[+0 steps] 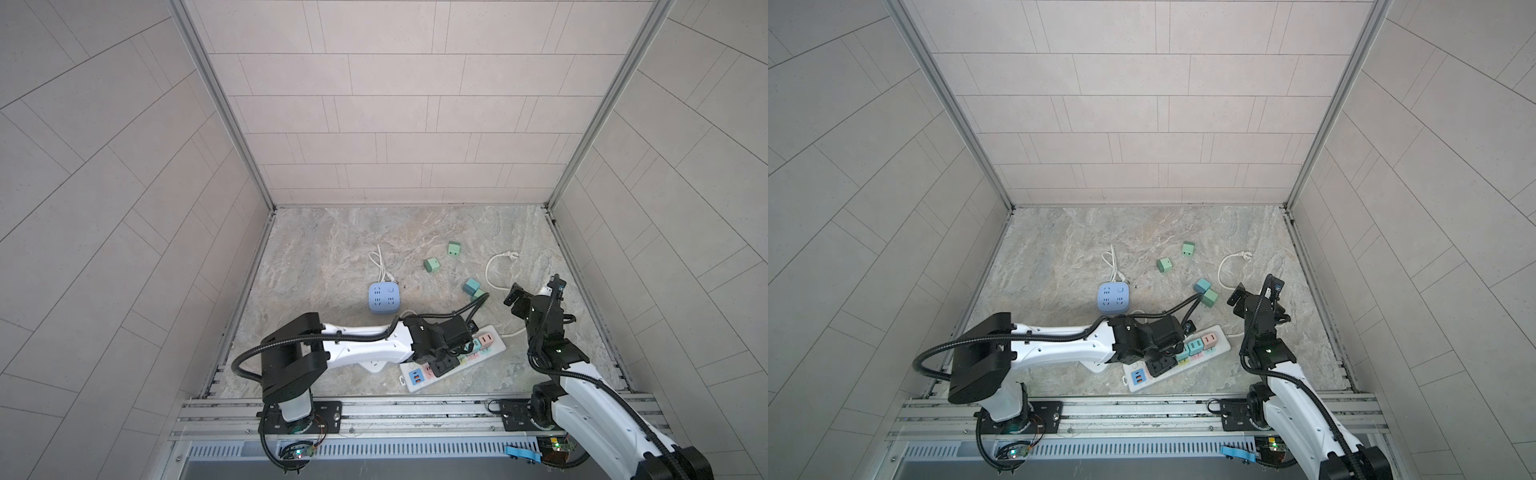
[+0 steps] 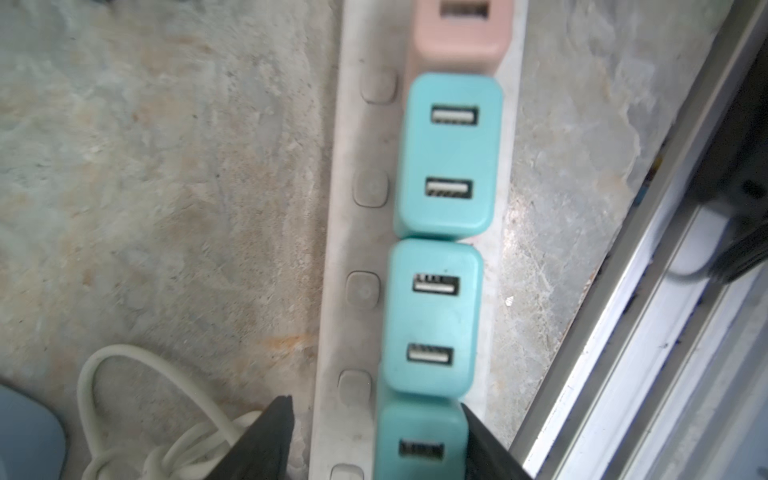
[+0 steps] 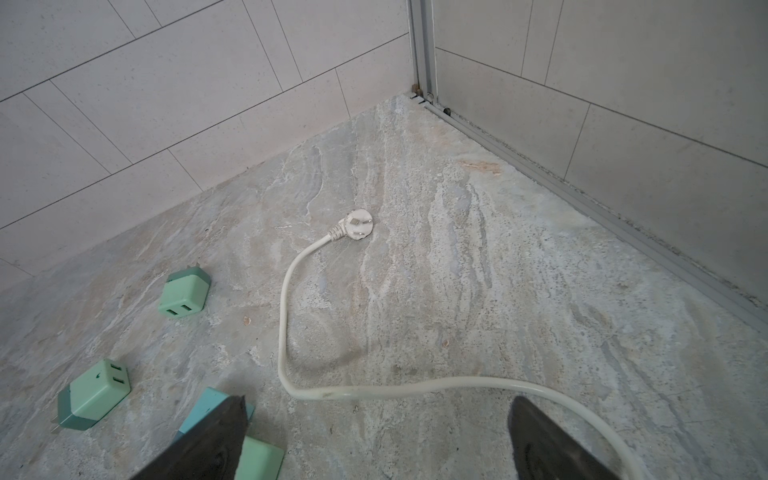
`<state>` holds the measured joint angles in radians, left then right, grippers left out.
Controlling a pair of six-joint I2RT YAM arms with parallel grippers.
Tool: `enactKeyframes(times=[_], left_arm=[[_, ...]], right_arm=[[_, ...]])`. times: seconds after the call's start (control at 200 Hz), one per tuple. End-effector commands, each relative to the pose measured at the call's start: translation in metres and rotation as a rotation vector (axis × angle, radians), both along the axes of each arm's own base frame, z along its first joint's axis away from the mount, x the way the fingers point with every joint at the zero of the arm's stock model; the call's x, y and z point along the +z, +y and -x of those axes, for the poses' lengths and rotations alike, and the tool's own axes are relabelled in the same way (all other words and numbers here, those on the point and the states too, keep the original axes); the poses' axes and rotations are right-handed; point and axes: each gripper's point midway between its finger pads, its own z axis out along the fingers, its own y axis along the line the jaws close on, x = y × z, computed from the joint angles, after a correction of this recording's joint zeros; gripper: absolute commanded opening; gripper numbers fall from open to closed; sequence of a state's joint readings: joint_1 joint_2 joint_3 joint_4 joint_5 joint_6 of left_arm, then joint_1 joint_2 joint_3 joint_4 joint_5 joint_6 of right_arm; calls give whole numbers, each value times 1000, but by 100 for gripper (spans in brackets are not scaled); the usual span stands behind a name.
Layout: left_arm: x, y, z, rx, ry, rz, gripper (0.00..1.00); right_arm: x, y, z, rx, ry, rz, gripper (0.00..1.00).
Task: Insert the plug
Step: 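Open the left gripper and lift away while the right arm reaches forward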
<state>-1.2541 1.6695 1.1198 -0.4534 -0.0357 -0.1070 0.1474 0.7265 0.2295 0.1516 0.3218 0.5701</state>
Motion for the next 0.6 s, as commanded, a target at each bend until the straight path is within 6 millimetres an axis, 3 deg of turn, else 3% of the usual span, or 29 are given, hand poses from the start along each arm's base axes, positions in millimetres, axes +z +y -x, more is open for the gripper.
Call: enactKeyframes(times=[0.0,0.2,0.36,0.41,0.51,0.595], left_arm=[[38,3,-7,11,-74,104,73],[83,32,-9,82,-165,283,77],[104,77,-11,200,-270,501,77],[108,93,-11,241,-289,562,83],[124,120,-14,319,-339,675,90],[132,136,-16,380,-354,749,94]], right_arm=[[0,-4,2,-24,-1,-3,100],[-1,-4,2,-22,3,-2,100],[-2,-4,2,-29,19,-6,98],[-1,-4,3,-42,48,-35,96],[6,17,-8,34,58,-134,90],[7,32,-13,67,114,-194,91]])
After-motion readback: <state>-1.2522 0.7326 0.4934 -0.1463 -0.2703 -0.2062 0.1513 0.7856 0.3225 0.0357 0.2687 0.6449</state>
